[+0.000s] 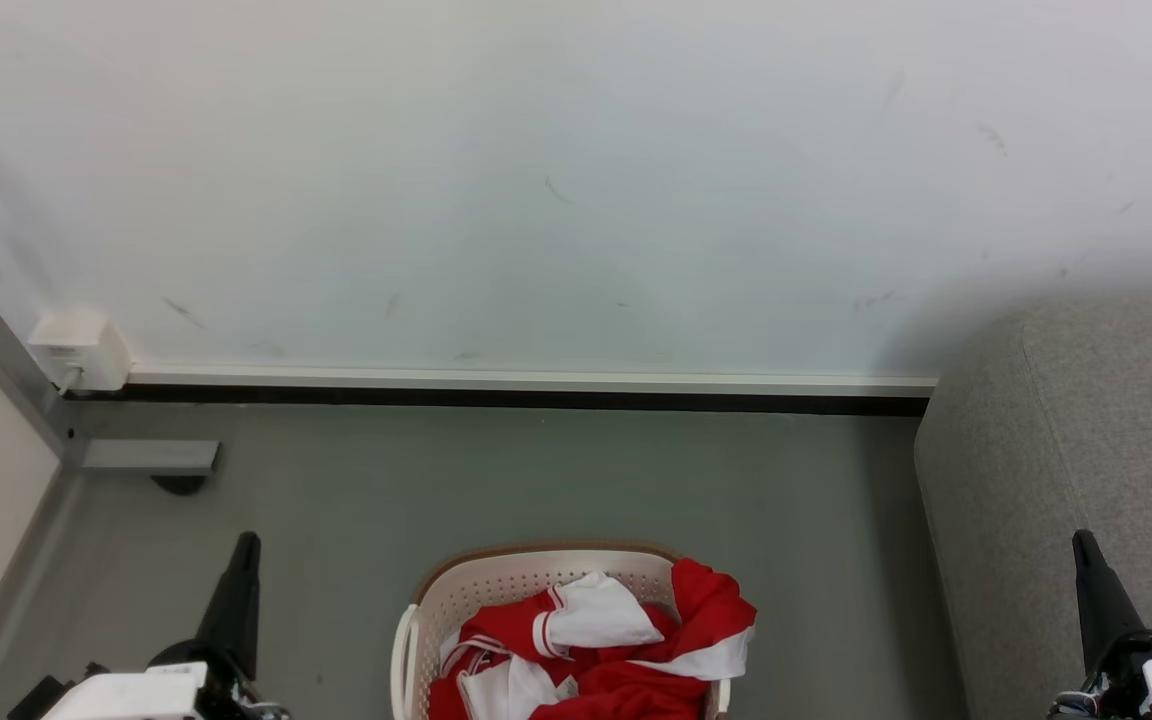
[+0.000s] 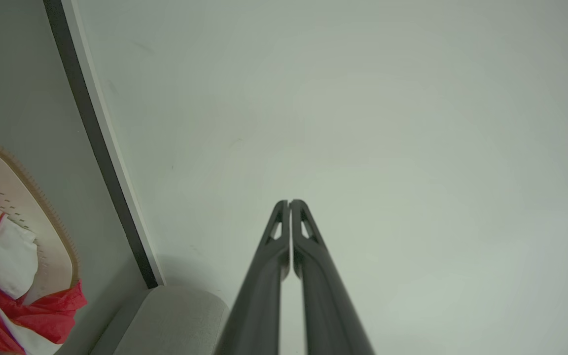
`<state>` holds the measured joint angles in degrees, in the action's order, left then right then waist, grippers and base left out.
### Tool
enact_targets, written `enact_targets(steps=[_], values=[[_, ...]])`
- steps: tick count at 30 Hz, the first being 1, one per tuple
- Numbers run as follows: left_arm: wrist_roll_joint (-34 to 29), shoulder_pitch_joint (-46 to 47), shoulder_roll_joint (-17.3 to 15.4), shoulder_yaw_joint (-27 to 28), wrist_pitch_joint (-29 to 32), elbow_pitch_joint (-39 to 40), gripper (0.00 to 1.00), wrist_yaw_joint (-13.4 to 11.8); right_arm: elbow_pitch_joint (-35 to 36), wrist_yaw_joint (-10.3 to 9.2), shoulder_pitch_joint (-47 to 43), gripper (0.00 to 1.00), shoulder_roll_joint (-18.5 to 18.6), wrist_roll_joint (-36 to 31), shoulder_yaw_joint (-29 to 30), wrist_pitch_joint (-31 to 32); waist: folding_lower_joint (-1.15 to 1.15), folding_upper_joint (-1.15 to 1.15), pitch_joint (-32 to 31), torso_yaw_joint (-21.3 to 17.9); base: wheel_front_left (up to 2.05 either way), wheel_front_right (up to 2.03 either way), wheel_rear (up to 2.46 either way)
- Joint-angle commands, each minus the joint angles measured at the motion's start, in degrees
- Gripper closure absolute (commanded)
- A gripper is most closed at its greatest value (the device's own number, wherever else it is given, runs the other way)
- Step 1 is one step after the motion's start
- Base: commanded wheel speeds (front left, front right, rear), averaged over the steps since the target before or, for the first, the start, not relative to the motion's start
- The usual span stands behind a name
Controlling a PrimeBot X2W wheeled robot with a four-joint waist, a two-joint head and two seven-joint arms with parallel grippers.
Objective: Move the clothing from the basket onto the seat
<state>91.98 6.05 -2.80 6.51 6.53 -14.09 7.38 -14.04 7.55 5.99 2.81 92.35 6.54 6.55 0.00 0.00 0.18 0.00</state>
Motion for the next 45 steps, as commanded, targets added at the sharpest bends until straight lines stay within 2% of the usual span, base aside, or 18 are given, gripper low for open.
enact_targets(steps=[1,30,31,33,34,35,45], values=[[0.8,0.4,-0.1,0.1,0.2,0.1,1.00,0.3,0.1,-0.13,0.4,1.00,0.1,0.1,0.1,0.1,0.00,0.00,0.0,0.0,0.00,0.00,0.00],[0.8,0.4,-0.1,0.1,0.2,0.1,1.00,0.3,0.1,-0.13,0.4,1.00,0.1,0.1,0.1,0.1,0.00,0.00,0.0,0.0,0.00,0.00,0.00],[0.0,0.0,0.0,0.0,0.0,-0.1,0.00,0.0,-0.1,0.00,0.0,0.00,0.0,0.0,0.0,0.0,0.00,0.00,0.0,0.0,0.00,0.00,0.00],[0.0,-0.7,0.3,-0.1,-0.1,-0.9,0.00,-0.1,-1.0,0.00,-0.6,0.00,-0.2,0.0,-0.2,-0.1,0.00,0.00,0.0,0.0,0.00,0.00,0.00],[0.0,-1.1,0.4,-0.2,-0.1,-1.3,1.00,-0.2,-1.4,0.00,-0.9,1.00,-0.4,0.0,-0.3,-0.1,0.00,0.00,0.0,0.0,0.00,0.00,0.00],[0.0,-1.2,0.4,-0.2,-0.3,-1.5,0.00,-0.3,-1.4,0.00,-1.0,0.00,-0.5,0.0,-0.5,-0.3,0.00,0.00,0.0,0.0,0.00,0.00,0.00],[-1.5,-0.4,0.3,-1.1,-3.2,-0.2,0.00,-0.2,0.8,-0.01,0.2,0.00,-0.2,-1.6,-4.4,-3.2,0.00,0.00,0.1,0.0,0.00,0.00,0.00]])
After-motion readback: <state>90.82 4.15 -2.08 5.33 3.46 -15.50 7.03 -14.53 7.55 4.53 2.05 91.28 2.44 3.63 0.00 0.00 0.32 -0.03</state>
